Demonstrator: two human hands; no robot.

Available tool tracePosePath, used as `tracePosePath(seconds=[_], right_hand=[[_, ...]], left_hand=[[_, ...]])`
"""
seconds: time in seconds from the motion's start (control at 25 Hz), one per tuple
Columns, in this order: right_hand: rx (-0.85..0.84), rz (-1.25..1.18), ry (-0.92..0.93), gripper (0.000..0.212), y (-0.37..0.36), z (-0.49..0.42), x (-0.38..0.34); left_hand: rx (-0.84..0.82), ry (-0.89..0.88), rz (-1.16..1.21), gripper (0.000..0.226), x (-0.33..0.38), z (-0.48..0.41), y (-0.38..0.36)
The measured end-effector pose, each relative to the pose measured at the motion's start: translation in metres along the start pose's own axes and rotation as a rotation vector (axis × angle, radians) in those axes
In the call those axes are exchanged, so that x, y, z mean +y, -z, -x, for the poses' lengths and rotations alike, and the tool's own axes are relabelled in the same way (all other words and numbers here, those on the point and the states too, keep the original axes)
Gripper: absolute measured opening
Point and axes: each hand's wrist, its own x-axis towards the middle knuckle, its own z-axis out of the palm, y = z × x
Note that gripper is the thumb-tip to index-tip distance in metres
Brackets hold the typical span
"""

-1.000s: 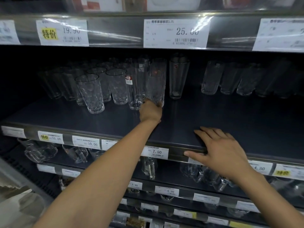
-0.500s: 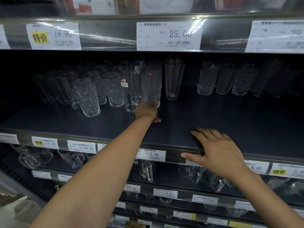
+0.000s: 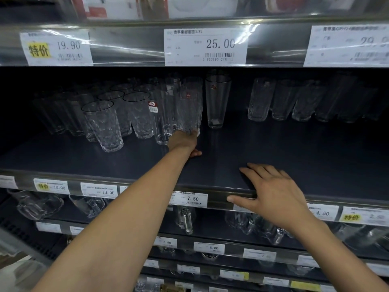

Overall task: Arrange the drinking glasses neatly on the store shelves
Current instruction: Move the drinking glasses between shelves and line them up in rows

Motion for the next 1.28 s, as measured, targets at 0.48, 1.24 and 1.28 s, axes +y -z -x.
tracePosePath(seconds=[0.48,1.24,1.28], right_hand=[[-0.001,-0.061,-0.014,0.099,0.005,-0.001,-0.001],[0.182,-1.683,-0.723,0.05,-0.004,-0.076,0.142],[0.203,-1.675,-0.722,0.052,-0.008,-0.087,0.15]], left_hand=[[-0.066,-0.038,0.11,0.029,-0.006,0.011,0.005],[-0.204,-0.462,0.181,0.028,0.032,0.023,-0.154],[-0.156,-0.482,0.193,0.028,0.038,0.017,-0.162]])
